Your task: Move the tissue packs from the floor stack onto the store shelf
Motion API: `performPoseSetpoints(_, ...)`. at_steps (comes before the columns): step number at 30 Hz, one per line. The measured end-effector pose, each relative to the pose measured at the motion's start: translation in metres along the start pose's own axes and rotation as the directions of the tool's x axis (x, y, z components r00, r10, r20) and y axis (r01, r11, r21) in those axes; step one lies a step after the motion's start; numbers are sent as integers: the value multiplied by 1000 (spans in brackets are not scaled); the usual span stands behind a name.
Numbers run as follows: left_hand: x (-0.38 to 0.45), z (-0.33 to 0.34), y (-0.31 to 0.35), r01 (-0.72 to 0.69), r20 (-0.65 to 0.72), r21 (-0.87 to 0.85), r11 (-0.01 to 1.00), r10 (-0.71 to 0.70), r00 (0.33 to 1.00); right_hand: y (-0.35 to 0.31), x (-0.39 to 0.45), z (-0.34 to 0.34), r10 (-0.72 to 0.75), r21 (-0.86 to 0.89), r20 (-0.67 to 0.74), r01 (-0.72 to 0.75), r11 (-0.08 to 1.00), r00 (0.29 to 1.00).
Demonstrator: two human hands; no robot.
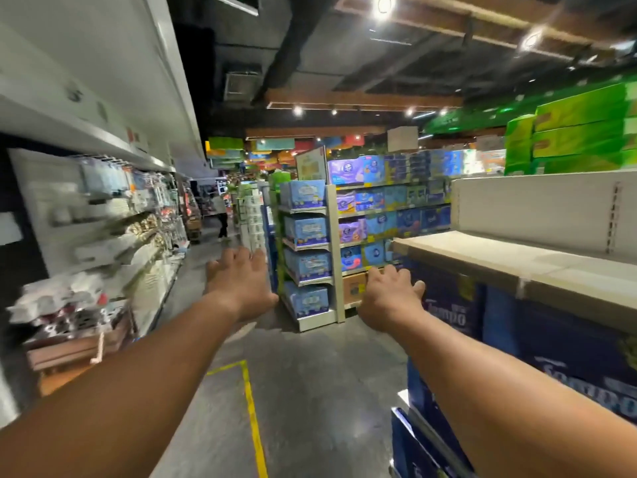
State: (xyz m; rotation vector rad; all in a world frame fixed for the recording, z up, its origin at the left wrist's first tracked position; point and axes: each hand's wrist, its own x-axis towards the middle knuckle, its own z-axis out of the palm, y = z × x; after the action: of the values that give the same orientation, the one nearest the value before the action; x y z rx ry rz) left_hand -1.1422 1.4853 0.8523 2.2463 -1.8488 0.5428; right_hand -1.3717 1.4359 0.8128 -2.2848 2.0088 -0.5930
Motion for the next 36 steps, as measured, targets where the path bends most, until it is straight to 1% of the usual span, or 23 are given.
performPoseSetpoints(5,-53,14,-92,172,50,109,979,-179,983,-80,-28,39,-172,-2,85,173,985,981)
performPoseSetpoints(9,-87,13,-138,271,74,165,948,-286,955,-128,-53,59,-287,12,145,289,957,947)
performPoseSetpoints(12,-104,12,-161,307,82,176,935,-325,942,-155,-61,64,-348,42,156,346,937,924)
performPoseSetpoints(15,-114,13,-181,332,62,188,924,-349,935,-174,-66,68,-387,65,150,382,922,910)
performPoseSetpoints(19,-122,23,-200,345,67,212,914,-366,928,-191,-67,80,-390,38,164,389,920,906)
performPoseSetpoints(24,-116,47,-213,349,105,204,915,-374,921,-208,-61,99,-413,50,189,411,910,891)
performPoseSetpoints(27,-102,64,-221,364,126,176,915,-387,913,-218,-46,115,-442,79,175,435,897,880)
performPoseSetpoints(31,-71,90,-227,369,147,183,911,-396,906,-227,-10,139,-441,89,185,432,898,878)
performPoseSetpoints(36,-5,138,-233,350,179,225,910,-391,903,-233,62,188,-443,91,219,434,896,869)
